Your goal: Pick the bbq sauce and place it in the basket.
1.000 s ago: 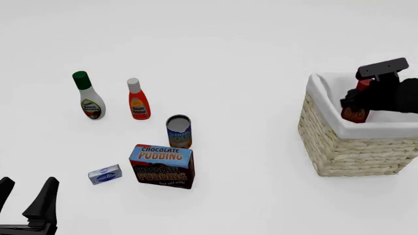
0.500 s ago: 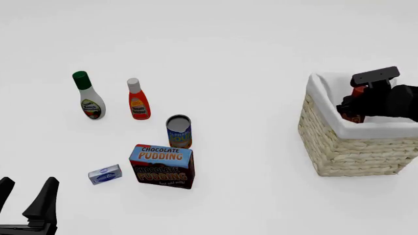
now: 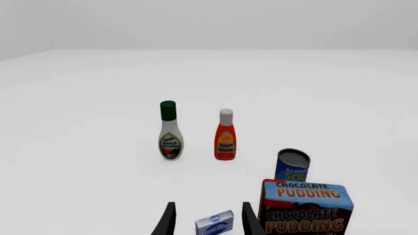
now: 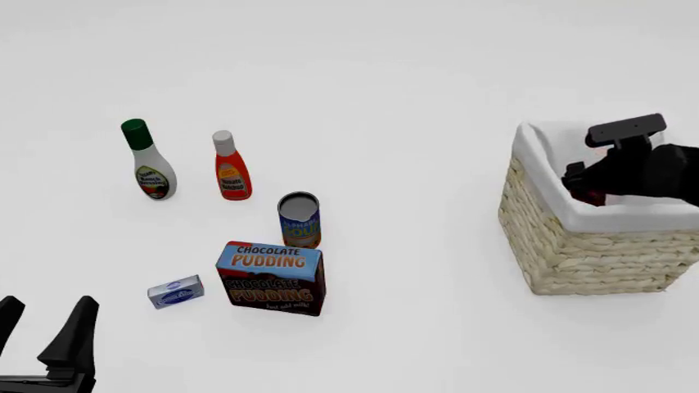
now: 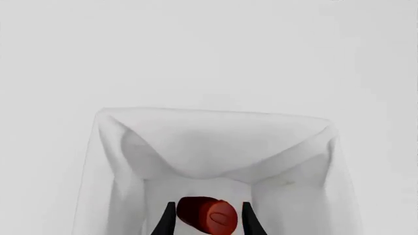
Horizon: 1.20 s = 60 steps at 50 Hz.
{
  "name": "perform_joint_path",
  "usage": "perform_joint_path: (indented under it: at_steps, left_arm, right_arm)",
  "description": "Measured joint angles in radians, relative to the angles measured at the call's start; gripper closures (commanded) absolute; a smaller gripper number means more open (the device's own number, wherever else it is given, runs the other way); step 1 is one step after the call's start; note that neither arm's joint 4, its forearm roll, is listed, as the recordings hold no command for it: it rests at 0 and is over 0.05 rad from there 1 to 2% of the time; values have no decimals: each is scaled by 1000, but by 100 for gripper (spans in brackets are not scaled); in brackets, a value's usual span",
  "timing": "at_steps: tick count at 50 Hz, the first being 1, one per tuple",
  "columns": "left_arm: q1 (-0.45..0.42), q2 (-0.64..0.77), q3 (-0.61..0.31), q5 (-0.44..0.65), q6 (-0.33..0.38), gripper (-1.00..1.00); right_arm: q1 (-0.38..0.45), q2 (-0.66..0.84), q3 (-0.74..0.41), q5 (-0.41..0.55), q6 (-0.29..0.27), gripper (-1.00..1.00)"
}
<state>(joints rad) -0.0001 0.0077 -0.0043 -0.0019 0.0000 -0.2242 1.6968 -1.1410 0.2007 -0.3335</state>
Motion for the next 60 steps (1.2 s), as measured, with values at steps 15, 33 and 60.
perform_joint_path:
  at_steps: [15, 33, 60]
  left_arm:
    - [0, 0, 0, 0, 0, -100]
    - [0, 0, 0, 0, 0, -100]
    - [0, 0, 0, 0, 0, -100]
  right_arm:
    - [11, -24, -15, 21, 2, -100]
    - [25, -93, -69, 92, -13, -100]
    - [38, -250, -146, 217, -28, -100]
